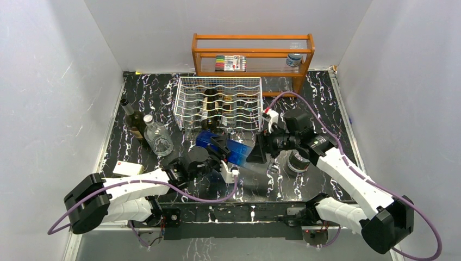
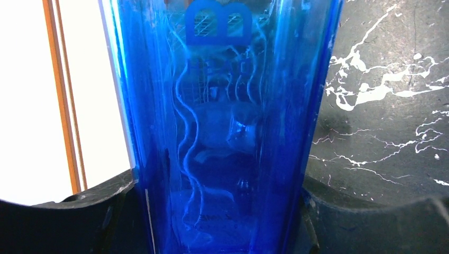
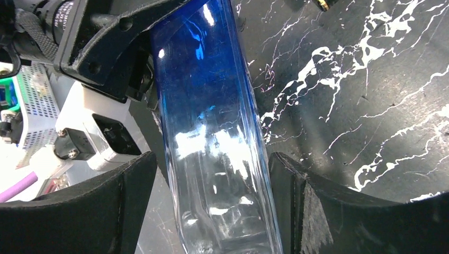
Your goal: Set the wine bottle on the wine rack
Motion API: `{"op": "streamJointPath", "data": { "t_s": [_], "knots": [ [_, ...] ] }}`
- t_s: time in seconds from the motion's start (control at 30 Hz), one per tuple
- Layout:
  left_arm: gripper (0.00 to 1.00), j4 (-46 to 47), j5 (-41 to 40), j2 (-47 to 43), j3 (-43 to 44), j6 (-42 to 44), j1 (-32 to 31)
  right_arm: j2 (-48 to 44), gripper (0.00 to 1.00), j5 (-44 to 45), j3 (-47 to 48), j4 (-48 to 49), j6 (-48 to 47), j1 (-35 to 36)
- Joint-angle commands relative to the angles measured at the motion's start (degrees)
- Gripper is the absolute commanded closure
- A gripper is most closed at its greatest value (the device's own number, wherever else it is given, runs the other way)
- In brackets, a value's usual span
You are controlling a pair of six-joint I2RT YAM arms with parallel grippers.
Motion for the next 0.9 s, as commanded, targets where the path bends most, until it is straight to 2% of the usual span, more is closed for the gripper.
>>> {"op": "streamJointPath", "data": {
  "t_s": [0.0, 0.3, 0.53, 0.87],
  "knots": [
    [1.00, 10.9, 0.5, -1.7, 1.8, 0.4, -0.2, 1.7, 0.14, 2.5, 1.2, 1.9, 0.6, 5.0],
    [1.00, 9.3, 0.3, -1.2, 1.6, -0.6, -0.3, 5.7, 0.14, 6.2, 3.2, -0.6, -0.5, 10.2],
    [1.00, 8.2, 0.6, -1.4, 1.5, -1.1, -0.3, 9.8, 0.14, 12.1, 4.4, -1.4, -0.7, 14.8],
    [1.00, 7.7, 0.2, -2.6, 1.8, -2.6, -0.3, 12.8, 0.18, 11.4, 4.8, -1.7, -2.1, 17.2]
  ]
}}
